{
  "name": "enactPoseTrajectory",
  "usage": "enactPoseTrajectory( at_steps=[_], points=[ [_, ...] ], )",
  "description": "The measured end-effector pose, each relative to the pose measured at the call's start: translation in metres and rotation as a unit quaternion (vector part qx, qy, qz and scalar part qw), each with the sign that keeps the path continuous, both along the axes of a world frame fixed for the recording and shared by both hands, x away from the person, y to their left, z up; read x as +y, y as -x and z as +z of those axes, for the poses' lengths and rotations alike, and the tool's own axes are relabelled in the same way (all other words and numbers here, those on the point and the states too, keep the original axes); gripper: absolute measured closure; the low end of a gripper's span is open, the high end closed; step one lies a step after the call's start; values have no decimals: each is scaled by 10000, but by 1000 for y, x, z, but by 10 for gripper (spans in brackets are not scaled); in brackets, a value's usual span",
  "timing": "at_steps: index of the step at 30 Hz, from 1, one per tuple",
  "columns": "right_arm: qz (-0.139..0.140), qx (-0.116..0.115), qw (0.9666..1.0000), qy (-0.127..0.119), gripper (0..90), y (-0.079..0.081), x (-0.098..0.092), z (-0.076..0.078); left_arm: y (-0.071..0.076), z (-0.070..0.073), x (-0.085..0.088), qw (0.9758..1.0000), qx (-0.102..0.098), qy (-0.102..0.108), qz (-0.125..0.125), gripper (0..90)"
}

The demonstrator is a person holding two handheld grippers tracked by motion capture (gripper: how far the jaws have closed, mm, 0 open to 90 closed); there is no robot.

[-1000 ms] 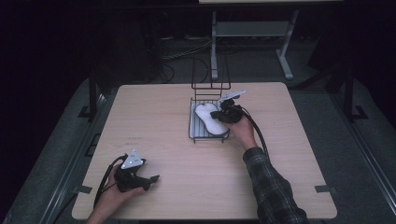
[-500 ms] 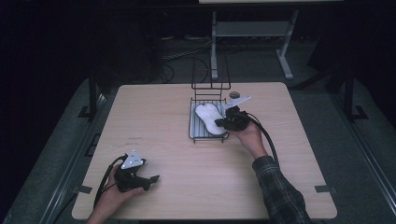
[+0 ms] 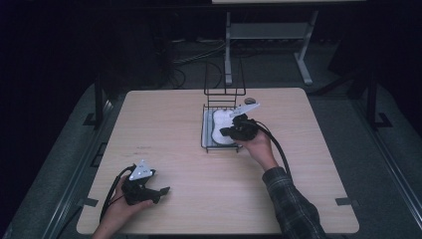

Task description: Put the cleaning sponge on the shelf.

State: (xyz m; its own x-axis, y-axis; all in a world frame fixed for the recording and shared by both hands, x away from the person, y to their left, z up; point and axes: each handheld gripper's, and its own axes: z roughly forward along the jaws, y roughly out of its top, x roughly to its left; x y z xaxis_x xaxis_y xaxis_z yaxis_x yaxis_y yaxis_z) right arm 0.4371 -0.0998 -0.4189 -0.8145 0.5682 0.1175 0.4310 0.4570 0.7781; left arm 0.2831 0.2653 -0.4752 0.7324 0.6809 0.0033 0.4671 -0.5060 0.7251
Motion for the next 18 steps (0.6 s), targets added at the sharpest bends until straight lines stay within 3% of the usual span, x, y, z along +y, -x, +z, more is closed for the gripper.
enactPoseTrajectory(
  at_steps=[7,11,14,18],
  points=[
    [-191,-52,9998,-84,861,20,-43,7,0,0,0,10000,0,0,0,132],
    [-328,78,9992,-191,642,34,-68,9,0,0,0,10000,2,-4,-3,131],
    [-478,29,9988,-97,486,49,-82,7,0,0,0,10000,1,0,0,131],
    [-662,44,9978,64,349,68,-97,0,0,0,0,10000,1,0,-2,132]
  ],
)
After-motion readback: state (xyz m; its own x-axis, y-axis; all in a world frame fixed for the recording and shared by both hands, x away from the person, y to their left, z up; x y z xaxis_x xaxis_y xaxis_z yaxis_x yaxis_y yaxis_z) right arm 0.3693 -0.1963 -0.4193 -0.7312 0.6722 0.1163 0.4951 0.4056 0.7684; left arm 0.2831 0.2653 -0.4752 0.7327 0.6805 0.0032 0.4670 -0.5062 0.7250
